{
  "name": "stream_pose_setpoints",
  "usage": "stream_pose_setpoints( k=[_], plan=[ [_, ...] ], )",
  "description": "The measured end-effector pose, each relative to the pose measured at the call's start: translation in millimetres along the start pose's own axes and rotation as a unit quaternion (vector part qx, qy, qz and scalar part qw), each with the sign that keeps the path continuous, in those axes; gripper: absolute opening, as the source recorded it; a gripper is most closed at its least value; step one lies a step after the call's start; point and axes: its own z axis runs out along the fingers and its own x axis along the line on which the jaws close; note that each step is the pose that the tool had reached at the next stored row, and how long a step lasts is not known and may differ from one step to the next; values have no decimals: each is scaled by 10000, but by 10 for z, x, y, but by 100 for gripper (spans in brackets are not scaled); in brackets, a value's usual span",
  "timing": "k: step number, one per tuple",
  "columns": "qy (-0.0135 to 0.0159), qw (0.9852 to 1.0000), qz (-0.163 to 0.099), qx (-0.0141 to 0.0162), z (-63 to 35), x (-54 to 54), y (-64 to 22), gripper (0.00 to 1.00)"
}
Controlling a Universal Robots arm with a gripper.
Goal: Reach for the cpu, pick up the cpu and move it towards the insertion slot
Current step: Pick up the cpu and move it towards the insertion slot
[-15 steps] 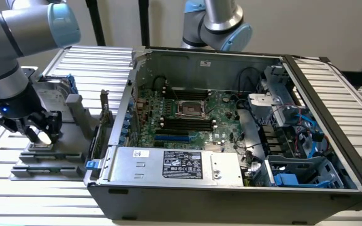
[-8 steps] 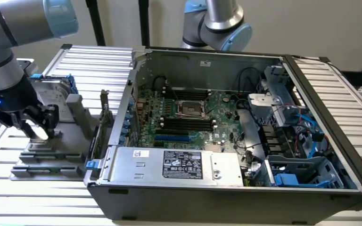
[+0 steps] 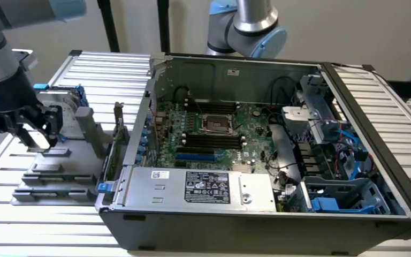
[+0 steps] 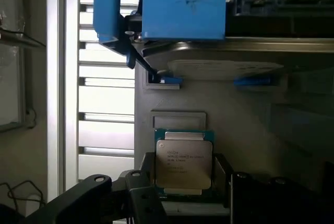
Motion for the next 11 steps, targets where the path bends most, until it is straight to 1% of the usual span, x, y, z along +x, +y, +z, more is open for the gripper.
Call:
stream_pose_setpoints(
  k=[7, 11],
  plan=[
    [12, 10000, 0, -1, -322, -117, -2, 54],
    [18, 10000, 0, -1, -506, -236, -5, 54]
  ],
)
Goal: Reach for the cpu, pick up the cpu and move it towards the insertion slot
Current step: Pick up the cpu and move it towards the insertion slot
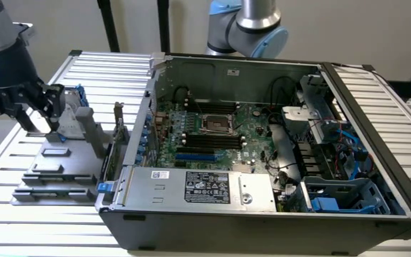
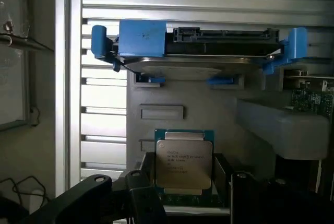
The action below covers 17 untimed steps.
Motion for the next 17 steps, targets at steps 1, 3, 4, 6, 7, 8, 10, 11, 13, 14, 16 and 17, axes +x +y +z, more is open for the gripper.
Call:
stream_pose_setpoints(
  k=[1, 3, 4, 6, 7, 8, 10, 11, 13, 14, 16, 17],
  plan=[
    [3, 10000, 0, 0, -47, -43, -1, 54],
    [9, 10000, 0, 0, -141, -132, -4, 54],
    [12, 10000, 0, -1, -188, -175, -6, 54],
    [17, 10000, 0, -5, -280, -262, -8, 54],
    [20, 10000, 0, -7, -326, -306, -9, 54],
    [22, 10000, 0, -10, -374, -350, -11, 54],
    [29, 10000, 0, -15, -469, -439, -14, 54],
    [32, 10000, 0, -18, -515, -483, -15, 54],
    [41, 10000, 0, -22, -605, -571, -17, 54],
    [45, 10000, 0, -26, -644, -617, -18, 54],
    [52, 10000, 0, -30, -699, -706, -21, 54],
    [55, 10000, -1, -33, -720, -752, -22, 54]
  ],
)
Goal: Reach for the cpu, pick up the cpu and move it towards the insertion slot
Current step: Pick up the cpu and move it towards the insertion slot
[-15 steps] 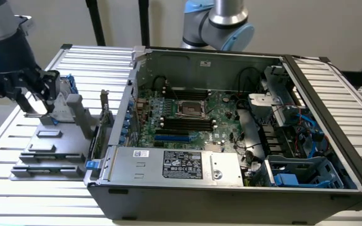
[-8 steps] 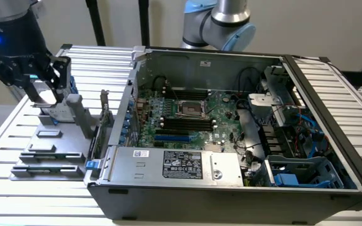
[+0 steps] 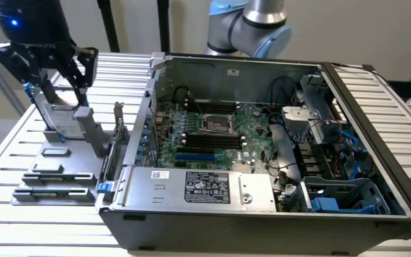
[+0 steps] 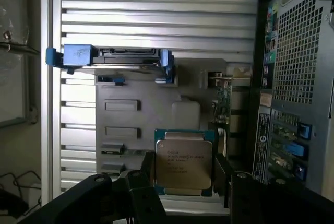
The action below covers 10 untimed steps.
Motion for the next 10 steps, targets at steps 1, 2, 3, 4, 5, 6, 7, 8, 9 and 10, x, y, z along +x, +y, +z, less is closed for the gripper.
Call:
stream_pose_setpoints(
  k=[1, 2, 3, 4, 5, 6, 7, 8, 9, 10],
  plan=[
    [2, 10000, 0, -3, -19, -44, -1, 54],
    [3, 10000, 0, -5, -37, -88, -2, 54],
    [5, 10000, 0, -8, -56, -132, -4, 54],
    [6, 10000, 0, -12, -73, -177, -5, 54],
    [8, 10000, -1, -14, -91, -221, -7, 54],
    [9, 10000, -1, -18, -109, -265, -8, 54],
    [11, 10000, -1, -21, -128, -312, -9, 54],
    [12, 10000, 0, -23, -146, -357, -10, 54],
    [13, 10000, -1, -26, -163, -402, -12, 54],
    [15, 10000, -1, -29, -181, -446, -13, 54]
  ],
)
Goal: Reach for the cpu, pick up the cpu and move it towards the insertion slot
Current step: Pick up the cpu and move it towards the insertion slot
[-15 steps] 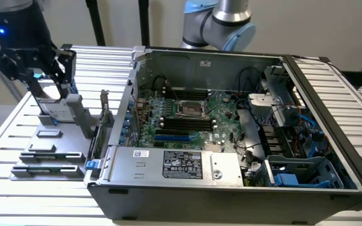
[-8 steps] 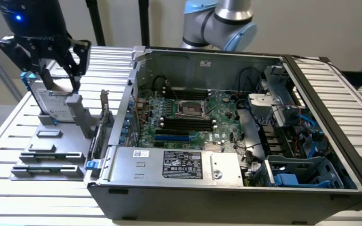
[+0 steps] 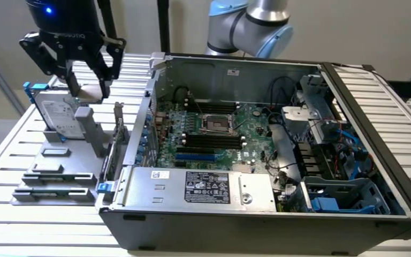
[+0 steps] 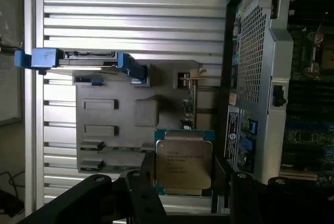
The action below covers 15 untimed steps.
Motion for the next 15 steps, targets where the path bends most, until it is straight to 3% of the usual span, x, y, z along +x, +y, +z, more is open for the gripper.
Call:
stream_pose_setpoints(
  k=[7, 15],
  plan=[
    [9, 10000, 0, -16, -98, -315, -9, 54],
    [8, 10000, -2, -51, -129, -677, -21, 54]
  ],
)
